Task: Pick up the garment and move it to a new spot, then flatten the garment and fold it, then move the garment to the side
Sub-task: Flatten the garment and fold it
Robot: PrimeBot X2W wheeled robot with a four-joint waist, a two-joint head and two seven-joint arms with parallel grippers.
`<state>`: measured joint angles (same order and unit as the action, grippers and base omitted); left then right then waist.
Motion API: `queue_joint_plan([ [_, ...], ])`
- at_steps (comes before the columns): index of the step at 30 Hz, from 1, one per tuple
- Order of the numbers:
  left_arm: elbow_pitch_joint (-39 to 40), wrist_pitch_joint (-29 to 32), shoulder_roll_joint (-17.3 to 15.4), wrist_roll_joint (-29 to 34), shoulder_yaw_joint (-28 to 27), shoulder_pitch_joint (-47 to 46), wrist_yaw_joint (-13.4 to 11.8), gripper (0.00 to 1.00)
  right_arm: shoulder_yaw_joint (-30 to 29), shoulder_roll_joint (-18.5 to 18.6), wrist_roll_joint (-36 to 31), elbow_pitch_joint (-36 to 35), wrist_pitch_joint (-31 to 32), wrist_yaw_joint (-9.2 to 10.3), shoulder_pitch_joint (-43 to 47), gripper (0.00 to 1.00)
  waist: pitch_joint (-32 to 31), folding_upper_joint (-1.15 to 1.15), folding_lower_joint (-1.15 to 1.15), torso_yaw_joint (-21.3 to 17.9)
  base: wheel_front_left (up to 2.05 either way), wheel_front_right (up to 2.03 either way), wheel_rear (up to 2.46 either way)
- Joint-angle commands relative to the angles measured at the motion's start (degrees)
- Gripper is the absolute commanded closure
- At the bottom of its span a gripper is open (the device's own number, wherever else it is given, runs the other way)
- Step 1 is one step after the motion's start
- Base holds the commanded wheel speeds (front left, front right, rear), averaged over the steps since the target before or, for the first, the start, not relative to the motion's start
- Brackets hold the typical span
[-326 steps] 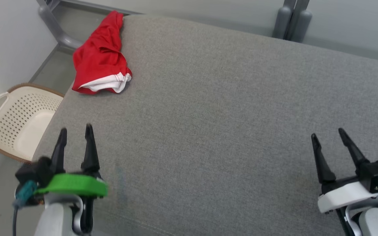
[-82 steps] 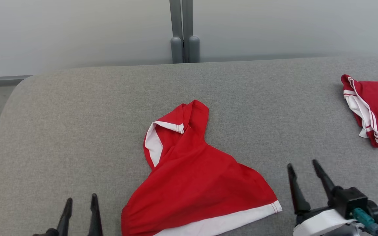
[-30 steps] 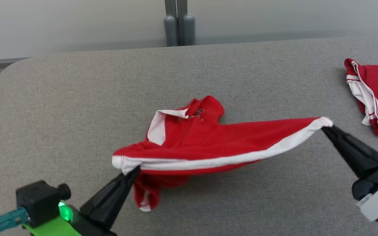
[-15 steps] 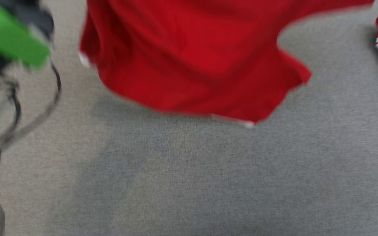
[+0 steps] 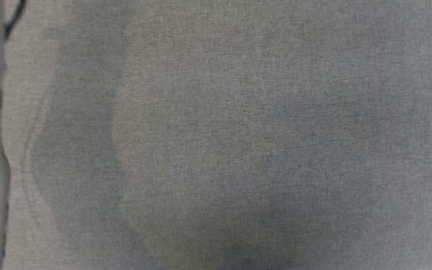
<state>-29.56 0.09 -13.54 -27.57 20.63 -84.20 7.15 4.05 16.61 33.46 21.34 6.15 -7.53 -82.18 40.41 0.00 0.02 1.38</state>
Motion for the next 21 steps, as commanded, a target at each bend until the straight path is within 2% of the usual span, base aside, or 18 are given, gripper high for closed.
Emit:
queue_joint_plan([
  [1, -1.7, -2.4, 0.0, -0.3, 1.1, 3.7, 0.2, 1.00, 0.6, 1.0, 1.3, 0.1, -1.8, 0.08, 4.6, 1.00, 0.9, 0.00, -0.02, -1.0, 0.00, 0.00, 0.00],
  [4, -3.8, -7.4, -0.1, -3.0, 4.9, 10.1, 0.2, 1.00, 1.7, 2.6, 4.8, -1.5, -6.0, 0.08, 14.9, 1.00, -1.4, 0.00, -0.02, -1.1, 0.00, 0.00, 0.00],
  [8, -2.5, -12.3, -3.0, -6.7, 11.0, 23.6, 0.2, 1.00, 2.6, 5.2, 10.0, -5.7, -11.4, 0.09, 32.2, 1.00, -5.9, 0.00, -0.02, -1.4, 0.00, 0.00, 0.00],
  [10, -0.8, -14.1, -5.0, -5.2, 13.4, 30.3, 0.2, 1.00, 2.9, 6.8, 11.4, -8.2, -14.1, 0.11, 40.7, 1.00, -9.4, 0.00, -0.02, -1.3, 0.00, 0.00, 0.00],
  [12, 1.4, -14.9, -5.3, -5.9, 14.0, 38.1, 0.2, 1.00, 2.6, 7.6, 13.0, -10.8, -16.3, 0.16, 48.9, 1.00, -13.4, 0.00, -0.02, -1.2, 0.00, 0.00, 0.00],
  [17, 9.2, -15.1, -5.1, -6.9, 13.7, 58.5, -3.5, 1.00, 1.4, 8.0, 14.2, -16.4, -18.8, 0.16, 68.9, 1.00, -24.4, 0.00, -0.02, -1.1, 0.00, 0.00, 0.00],
  [21, 15.7, -15.2, -5.3, -7.9, 12.8, 74.9, -8.2, 1.00, 1.4, 6.7, 12.8, -19.8, -18.3, 0.17, 84.3, 1.00, -31.3, 0.00, -0.02, -1.2, 0.00, 0.00, 0.00],
])
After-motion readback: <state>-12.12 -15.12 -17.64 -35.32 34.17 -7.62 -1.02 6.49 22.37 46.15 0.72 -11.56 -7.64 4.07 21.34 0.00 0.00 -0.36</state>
